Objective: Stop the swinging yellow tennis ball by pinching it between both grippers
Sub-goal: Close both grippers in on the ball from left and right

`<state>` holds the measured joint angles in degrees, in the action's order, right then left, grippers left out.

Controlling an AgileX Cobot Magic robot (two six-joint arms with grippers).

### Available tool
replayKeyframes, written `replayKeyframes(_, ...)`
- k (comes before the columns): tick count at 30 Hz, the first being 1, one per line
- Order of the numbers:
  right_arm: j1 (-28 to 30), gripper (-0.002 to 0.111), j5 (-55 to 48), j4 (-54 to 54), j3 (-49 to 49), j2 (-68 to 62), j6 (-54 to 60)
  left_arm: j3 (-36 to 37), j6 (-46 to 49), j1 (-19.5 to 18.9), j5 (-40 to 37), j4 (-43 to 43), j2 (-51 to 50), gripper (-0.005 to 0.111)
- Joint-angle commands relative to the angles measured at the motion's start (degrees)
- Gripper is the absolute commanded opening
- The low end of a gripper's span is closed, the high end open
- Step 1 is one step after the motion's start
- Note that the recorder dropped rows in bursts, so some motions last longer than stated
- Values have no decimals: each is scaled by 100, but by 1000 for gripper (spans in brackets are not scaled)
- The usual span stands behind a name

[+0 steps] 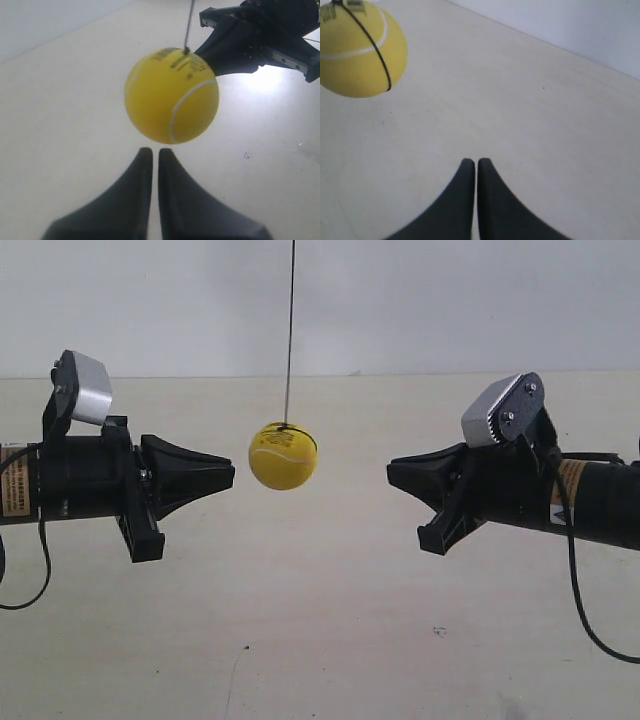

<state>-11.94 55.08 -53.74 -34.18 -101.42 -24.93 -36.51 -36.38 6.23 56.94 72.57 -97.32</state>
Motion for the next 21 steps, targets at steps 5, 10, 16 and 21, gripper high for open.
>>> replayKeyframes(5, -3, 0, 242, -105, -68, -6, 158, -22, 38, 35, -1, -87, -10, 5)
replayKeyframes(10, -3, 0, 253, -151, -77, -76, 131, -22, 38, 111, 0, -87, -10, 5)
replayKeyframes(16, -64, 0, 603, -237, -77, -272, 98, -22, 152, 312, -12, -75, -10, 5)
replayKeyframes(21, -378, 0, 463, -237, -159, -326, 159, -22, 152, 312, -22, -75, -10, 5)
